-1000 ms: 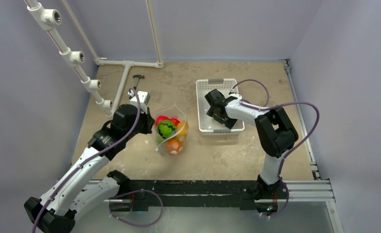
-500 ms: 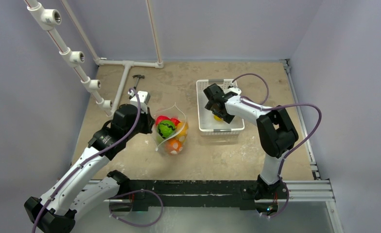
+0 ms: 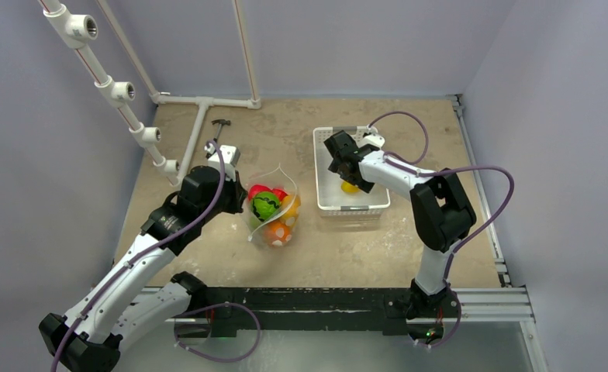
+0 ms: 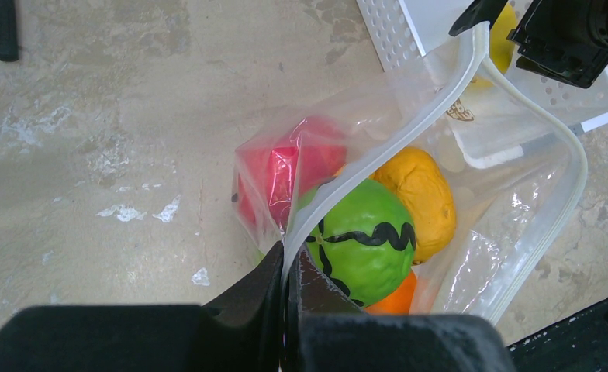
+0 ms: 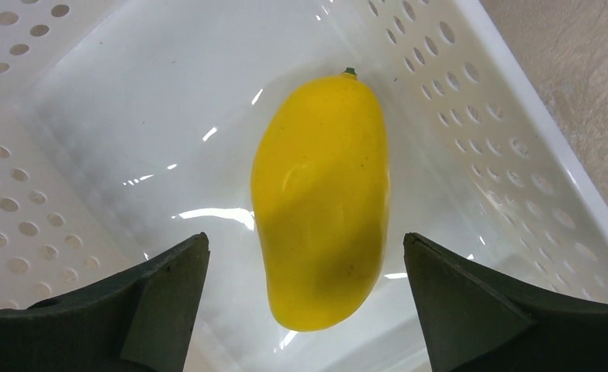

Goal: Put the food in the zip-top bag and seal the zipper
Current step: Pick up the fake fruit from the bin.

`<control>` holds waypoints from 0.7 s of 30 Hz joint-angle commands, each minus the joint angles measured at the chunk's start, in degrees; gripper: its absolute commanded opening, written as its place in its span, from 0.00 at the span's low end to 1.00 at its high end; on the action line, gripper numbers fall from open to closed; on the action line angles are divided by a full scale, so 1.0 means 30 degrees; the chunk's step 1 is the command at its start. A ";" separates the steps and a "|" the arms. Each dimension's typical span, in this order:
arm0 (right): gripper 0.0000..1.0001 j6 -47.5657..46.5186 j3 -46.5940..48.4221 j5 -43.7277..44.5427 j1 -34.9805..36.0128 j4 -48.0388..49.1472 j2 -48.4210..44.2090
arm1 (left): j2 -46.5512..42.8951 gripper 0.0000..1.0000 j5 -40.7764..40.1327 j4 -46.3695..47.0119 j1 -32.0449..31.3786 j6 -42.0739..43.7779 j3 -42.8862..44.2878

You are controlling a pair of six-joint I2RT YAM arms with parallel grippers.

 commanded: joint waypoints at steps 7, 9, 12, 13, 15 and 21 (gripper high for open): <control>0.90 -0.0952 -0.0264 0.0826 -0.0262 0.1026 0.0640 | 0.0051 0.00 0.0097 0.0568 0.0095 0.0143 -0.0008; 0.88 -0.1047 -0.0322 0.0826 -0.0329 0.1227 0.0835 | 0.0080 0.00 0.0083 0.0583 0.0103 0.0134 -0.0007; 0.82 -0.1186 -0.0460 0.0827 -0.0482 0.1543 0.1015 | 0.0109 0.00 0.0074 0.0548 0.0103 0.0143 0.0004; 0.79 -0.1232 -0.0534 0.0801 -0.0548 0.1599 0.1086 | 0.0109 0.00 0.0062 0.0562 0.0117 0.0132 0.0005; 0.70 -0.1168 -0.0561 0.0893 -0.0607 0.1584 0.1141 | 0.0112 0.00 0.0053 0.0568 0.0110 0.0135 -0.0002; 0.43 -0.0970 -0.0737 0.1179 -0.0649 0.1297 0.0623 | 0.0215 0.00 0.0070 0.0549 0.0120 0.0089 0.0012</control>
